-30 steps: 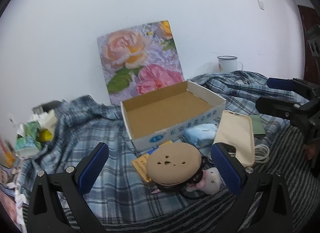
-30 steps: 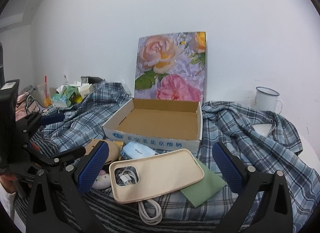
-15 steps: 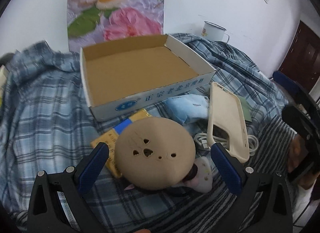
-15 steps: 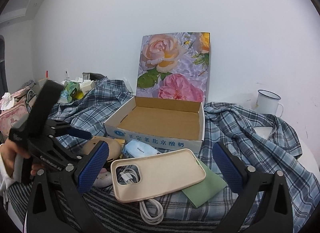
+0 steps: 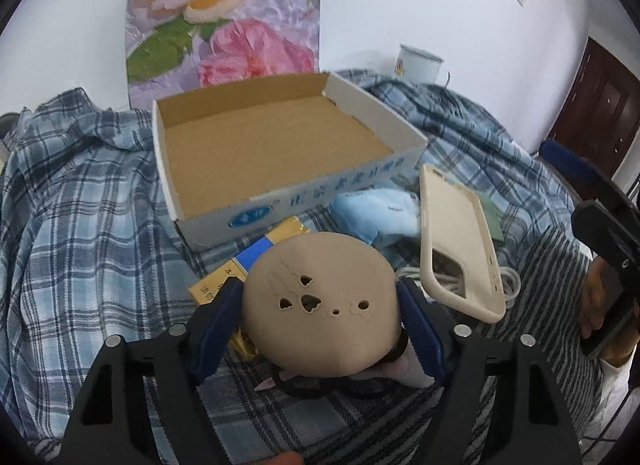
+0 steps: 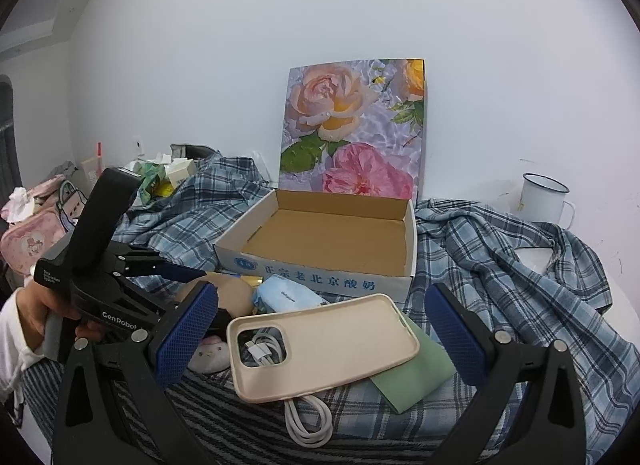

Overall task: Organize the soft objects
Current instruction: 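Grasp the beige round pad with the left gripper and lift it, then grasp the cream phone case with the right gripper while the left gripper carries the pad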

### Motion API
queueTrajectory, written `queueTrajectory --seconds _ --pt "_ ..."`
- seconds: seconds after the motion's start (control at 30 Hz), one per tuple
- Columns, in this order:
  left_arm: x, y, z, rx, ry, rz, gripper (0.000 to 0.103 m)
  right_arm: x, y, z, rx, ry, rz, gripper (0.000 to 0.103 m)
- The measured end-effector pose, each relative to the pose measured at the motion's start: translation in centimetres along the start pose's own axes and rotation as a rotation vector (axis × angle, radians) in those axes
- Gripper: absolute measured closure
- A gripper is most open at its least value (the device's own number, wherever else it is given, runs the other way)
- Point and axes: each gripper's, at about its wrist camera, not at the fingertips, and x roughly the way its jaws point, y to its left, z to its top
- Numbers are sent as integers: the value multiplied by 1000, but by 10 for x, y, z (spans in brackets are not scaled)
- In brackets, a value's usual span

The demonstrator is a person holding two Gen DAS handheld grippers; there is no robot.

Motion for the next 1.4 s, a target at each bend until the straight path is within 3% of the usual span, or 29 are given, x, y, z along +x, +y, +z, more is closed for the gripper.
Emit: queueTrajectory --seconds 0.1,0.23,0.37,0.5,0.63,0.77,1.0,1.23,1.4 --pt "-6 5 0 -21 -30 -16 25 1 -5 2 30 7 71 0" --pt "-16 9 -1 -47 -78 -27 25 13 -12 4 66 79 246 0" --pt "-22 15 -3 -78 -94 -40 25 34 -10 3 4 193 295 0" --pt "-24 14 -4 -85 -98 -39 25 47 -33 10 26 229 287 0" --pt "-26 14 -5 -84 -105 -37 25 73 -46 11 -46 362 208 0" --pt "-26 15 -5 -99 -104 -40 25 96 -42 4 -85 459 271 0" --pt "-26 17 -5 -116 -96 -51 25 98 -36 3 -134 482 271 0" --pt "-25 18 -5 -123 -94 -54 25 105 4 6 -362 522 240 1" --pt "-25 19 -5 -129 -91 -57 25 103 32 7 -512 471 203 30"
